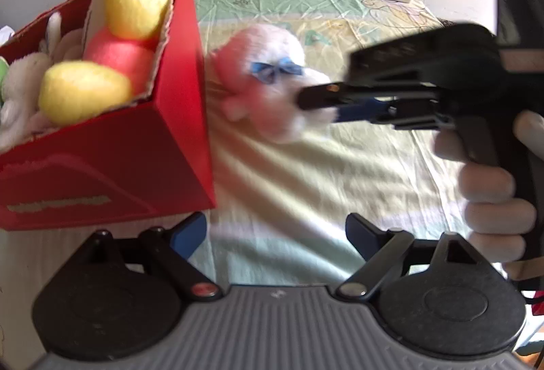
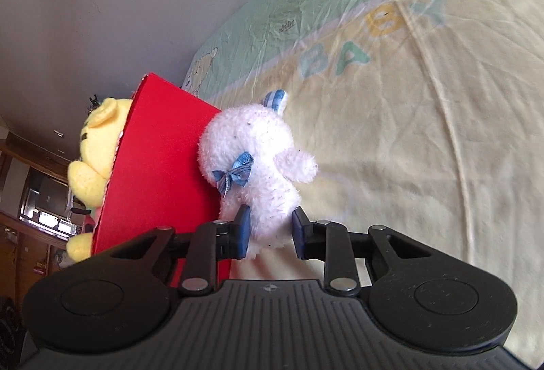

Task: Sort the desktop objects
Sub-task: 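Move both grippers to the pink bunny plush beside the box, then close both grippers on the pink bunny plush from either side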

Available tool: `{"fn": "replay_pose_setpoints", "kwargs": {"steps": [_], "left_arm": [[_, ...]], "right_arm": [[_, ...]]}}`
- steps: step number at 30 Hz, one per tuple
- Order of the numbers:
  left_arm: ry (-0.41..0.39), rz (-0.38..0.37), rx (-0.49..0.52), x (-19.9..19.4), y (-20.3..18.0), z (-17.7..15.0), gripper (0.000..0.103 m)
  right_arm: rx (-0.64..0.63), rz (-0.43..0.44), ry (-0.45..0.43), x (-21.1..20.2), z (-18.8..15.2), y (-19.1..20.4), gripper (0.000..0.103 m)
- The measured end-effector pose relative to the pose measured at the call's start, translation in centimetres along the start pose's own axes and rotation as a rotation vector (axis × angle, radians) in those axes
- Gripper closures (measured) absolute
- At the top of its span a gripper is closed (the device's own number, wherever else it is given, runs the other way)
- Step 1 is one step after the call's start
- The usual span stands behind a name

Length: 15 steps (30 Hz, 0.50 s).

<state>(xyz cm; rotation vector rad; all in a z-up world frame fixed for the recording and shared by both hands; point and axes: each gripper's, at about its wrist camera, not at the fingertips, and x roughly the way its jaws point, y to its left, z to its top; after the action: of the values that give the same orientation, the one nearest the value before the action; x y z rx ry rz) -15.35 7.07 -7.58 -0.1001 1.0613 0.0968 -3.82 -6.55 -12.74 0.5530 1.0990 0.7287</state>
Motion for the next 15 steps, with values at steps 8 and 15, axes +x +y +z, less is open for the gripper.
{"fn": "replay_pose_setpoints", "kwargs": {"steps": [8, 15], "left_arm": [[-0.019, -0.072, -0.02, -1.8, 0.8, -1.7, 0.015], [-0.014, -0.154, -0.067, -2.4, 0.1, -1.7, 0.015]], "right_arm": [[0.028, -0.043, -0.02, -6.6, -4.0, -2.9, 0.075], [0.091, -0.068, -0.009, -10.4, -8.1, -4.2, 0.075]]}}
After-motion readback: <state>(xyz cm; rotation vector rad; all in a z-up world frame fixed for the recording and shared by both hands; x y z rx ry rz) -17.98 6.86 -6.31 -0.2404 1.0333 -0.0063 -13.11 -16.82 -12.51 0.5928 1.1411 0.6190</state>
